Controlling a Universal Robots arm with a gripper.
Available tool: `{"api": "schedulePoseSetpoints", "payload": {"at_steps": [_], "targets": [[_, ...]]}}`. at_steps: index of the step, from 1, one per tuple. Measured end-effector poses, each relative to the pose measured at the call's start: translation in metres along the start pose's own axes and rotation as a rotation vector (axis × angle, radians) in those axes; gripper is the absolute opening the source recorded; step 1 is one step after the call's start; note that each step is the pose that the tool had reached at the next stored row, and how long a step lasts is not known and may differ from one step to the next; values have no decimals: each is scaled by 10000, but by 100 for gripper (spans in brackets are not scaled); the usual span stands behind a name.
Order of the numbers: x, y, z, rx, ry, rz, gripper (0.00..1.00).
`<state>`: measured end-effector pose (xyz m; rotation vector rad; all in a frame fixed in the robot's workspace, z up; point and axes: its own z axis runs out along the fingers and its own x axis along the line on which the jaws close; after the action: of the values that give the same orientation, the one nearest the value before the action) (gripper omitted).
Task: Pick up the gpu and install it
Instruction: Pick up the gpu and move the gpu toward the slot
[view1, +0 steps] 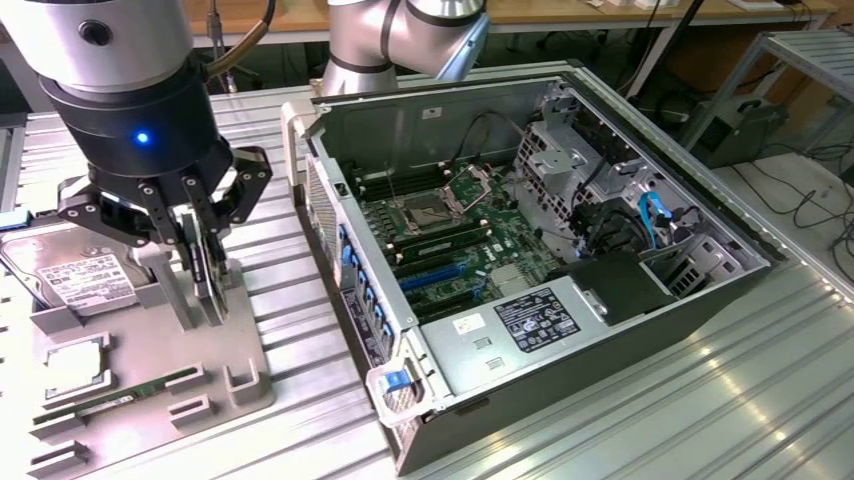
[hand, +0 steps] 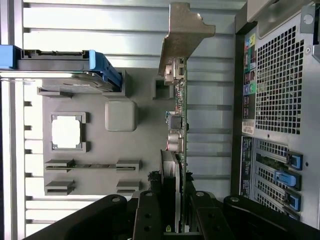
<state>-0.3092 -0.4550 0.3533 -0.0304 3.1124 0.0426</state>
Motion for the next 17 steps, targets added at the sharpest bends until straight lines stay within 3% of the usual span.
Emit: {"api": "schedulePoseSetpoints", "payload": {"at_steps": [17], "targets": [[-2,1,-56,2,2,0,27]]}}
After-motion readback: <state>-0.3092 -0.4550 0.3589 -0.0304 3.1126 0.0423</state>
